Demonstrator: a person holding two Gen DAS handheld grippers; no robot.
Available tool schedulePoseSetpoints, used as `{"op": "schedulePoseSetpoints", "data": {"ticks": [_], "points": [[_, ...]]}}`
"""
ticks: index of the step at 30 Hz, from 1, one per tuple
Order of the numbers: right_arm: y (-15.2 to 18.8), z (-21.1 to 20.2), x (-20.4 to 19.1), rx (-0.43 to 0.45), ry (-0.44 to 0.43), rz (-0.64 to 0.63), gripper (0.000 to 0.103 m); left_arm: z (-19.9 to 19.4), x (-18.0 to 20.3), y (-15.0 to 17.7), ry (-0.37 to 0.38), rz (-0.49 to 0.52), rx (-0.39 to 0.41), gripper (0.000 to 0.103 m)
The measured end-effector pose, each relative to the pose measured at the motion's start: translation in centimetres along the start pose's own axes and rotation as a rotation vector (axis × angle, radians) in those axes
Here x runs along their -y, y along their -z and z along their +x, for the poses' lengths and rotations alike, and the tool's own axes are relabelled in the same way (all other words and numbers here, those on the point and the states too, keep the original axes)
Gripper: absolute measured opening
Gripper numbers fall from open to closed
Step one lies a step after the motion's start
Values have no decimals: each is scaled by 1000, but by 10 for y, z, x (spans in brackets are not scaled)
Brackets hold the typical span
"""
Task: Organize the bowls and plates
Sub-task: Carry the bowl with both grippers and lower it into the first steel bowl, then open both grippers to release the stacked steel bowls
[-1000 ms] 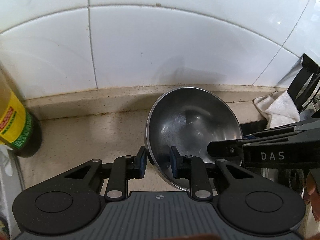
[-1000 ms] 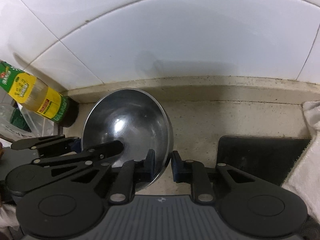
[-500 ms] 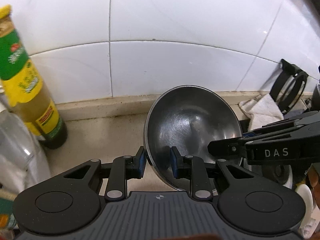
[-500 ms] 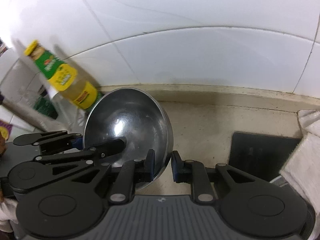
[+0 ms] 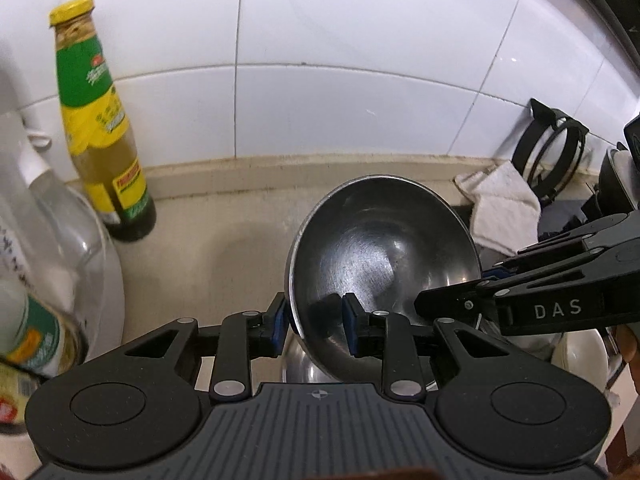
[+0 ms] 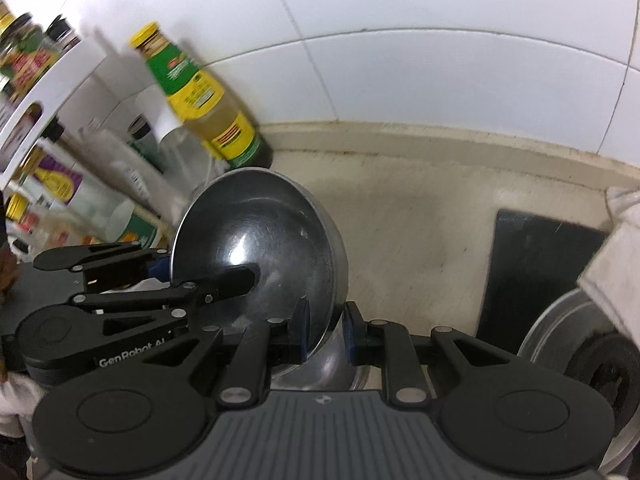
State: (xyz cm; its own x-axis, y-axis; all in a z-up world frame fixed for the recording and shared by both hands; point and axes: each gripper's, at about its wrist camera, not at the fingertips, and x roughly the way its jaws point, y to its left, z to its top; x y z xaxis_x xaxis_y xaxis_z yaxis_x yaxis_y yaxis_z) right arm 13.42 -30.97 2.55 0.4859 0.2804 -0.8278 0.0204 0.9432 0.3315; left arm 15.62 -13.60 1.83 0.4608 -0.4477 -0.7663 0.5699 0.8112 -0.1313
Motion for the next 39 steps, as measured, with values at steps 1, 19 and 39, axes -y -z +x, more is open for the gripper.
{"op": "schedulePoseSetpoints", "data": {"ticks": [1,19,39], "points": [[4,0,-2,-9,-5,-2,18,-1,1,3,-1,0,-4,36],[28,25,-4,-109,42,-43,21,12,-2,36,-9,-9,-70,39],[36,9,1,-28,51,-77,26,-22,-10,59,-74,7,64,63]]}}
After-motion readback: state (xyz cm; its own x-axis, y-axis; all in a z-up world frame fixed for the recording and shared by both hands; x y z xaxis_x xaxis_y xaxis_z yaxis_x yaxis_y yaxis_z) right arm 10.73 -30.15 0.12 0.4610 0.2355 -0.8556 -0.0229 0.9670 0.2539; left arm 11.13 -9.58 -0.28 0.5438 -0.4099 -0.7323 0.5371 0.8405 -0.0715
